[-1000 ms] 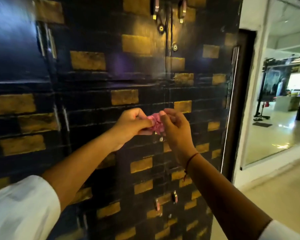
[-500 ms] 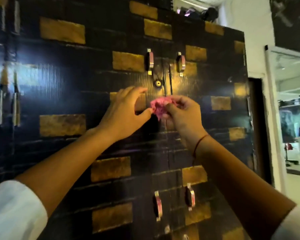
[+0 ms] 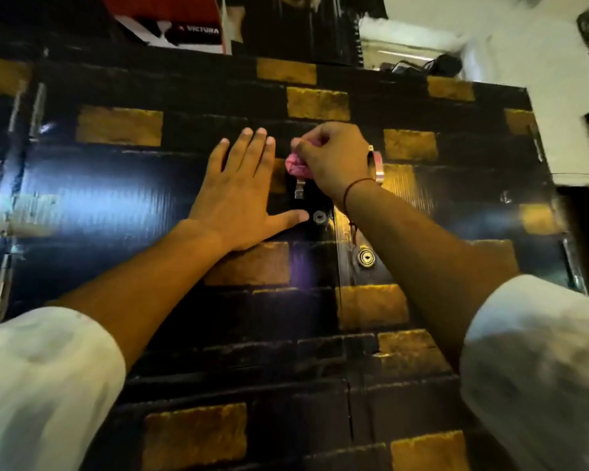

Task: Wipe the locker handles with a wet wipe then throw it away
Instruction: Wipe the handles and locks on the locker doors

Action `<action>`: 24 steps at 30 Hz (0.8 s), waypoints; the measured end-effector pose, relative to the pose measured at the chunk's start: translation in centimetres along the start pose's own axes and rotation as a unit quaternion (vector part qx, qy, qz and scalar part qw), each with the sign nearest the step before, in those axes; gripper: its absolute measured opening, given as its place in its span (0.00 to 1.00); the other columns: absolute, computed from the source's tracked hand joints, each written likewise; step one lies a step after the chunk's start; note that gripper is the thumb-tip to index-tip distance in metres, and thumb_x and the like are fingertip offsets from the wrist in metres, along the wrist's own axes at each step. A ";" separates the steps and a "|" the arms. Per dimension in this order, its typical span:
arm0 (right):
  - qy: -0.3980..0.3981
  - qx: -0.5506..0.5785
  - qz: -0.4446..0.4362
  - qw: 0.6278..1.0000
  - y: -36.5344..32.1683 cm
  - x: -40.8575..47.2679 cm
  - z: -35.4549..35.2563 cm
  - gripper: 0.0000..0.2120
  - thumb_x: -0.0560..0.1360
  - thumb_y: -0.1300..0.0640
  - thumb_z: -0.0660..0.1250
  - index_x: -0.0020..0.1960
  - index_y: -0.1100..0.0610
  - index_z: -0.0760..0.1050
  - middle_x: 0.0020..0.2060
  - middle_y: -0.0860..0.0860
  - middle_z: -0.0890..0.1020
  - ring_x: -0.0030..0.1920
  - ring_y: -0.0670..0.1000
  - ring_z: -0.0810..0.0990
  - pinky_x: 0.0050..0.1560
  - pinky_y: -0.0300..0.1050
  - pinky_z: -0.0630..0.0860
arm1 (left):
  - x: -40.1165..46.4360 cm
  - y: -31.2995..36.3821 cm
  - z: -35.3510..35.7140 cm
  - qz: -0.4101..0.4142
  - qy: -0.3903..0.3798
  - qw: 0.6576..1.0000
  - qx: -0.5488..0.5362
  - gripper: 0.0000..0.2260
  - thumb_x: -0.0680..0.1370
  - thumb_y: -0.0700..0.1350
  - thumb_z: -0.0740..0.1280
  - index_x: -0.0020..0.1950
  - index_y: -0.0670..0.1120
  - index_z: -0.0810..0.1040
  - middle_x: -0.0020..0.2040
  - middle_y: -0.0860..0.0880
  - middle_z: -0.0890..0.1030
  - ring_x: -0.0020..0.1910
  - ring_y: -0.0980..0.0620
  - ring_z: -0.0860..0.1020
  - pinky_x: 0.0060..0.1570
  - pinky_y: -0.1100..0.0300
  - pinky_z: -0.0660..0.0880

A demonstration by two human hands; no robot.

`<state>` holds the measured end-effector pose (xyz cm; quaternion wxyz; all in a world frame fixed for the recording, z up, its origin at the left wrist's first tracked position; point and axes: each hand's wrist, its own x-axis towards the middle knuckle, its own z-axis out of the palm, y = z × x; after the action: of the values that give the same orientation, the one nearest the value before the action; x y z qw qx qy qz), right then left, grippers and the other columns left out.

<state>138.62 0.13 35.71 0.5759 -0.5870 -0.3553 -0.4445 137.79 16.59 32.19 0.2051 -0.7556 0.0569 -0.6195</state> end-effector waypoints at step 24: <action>0.032 -0.036 -0.102 0.994 0.7 0.1 0.1 0.05 0.77 0.61 0.71 0.48 0.63 0.80 0.35 0.45 0.78 0.31 0.29 0.77 0.31 0.23 0.70 | -0.5 0.1 1.1 0.012 0.018 0.999 0.037 0.54 0.72 0.82 0.43 0.84 0.42 0.47 0.84 0.42 0.48 0.83 0.46 0.44 0.80 0.41 0.45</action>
<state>139.32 0.17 35.51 0.5168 -0.5535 -0.3786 -0.5322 138.75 16.96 31.58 0.2394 -0.7357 0.0461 -0.6319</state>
